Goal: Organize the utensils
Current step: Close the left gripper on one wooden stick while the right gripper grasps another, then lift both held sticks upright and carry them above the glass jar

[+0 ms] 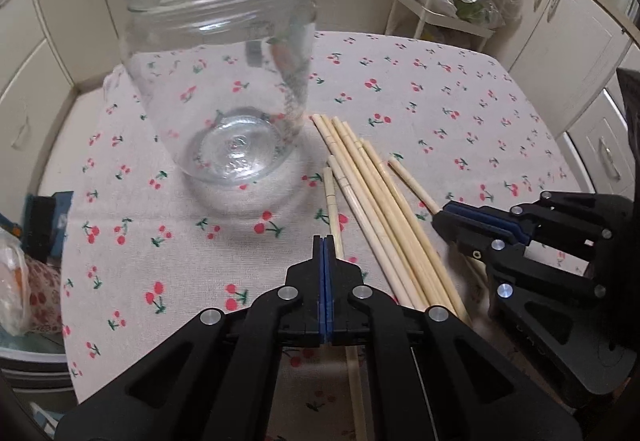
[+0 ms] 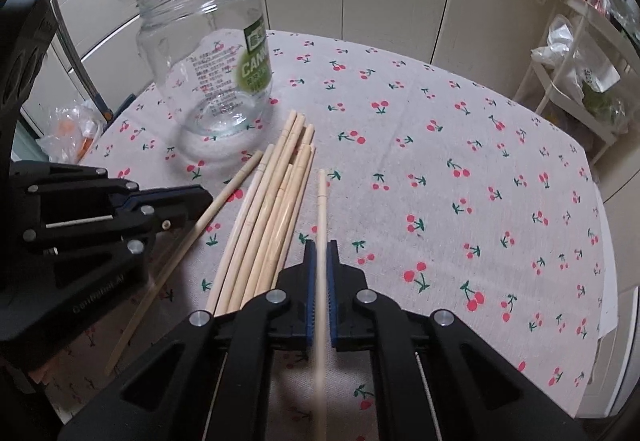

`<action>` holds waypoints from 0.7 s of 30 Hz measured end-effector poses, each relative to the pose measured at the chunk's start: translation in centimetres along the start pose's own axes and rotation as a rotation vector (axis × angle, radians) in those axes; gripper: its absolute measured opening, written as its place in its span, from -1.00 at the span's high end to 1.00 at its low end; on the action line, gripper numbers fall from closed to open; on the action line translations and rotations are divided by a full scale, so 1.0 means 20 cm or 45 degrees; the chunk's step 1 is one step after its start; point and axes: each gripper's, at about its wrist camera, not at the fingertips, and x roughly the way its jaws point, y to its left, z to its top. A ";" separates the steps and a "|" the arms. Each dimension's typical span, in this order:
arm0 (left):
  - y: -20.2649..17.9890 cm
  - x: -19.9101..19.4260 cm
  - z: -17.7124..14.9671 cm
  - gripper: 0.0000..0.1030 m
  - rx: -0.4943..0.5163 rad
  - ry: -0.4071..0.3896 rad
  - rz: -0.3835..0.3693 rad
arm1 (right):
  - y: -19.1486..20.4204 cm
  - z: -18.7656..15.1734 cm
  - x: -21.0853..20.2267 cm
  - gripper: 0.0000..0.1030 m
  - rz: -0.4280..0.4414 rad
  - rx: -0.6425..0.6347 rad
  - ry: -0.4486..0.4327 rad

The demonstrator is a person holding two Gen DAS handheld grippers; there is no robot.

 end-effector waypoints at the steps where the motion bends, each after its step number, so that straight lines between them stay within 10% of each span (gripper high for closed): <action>1: 0.01 -0.01 0.00 0.99 -0.024 0.007 -0.018 | -0.01 -0.01 0.00 0.88 0.012 0.022 -0.001; 13: -0.03 -0.02 0.03 0.72 -0.032 0.034 -0.021 | -0.10 -0.04 -0.02 0.88 0.121 0.191 0.001; 21: -0.06 -0.03 0.01 0.91 0.043 -0.031 0.006 | -0.21 -0.07 -0.05 0.88 0.292 0.418 -0.031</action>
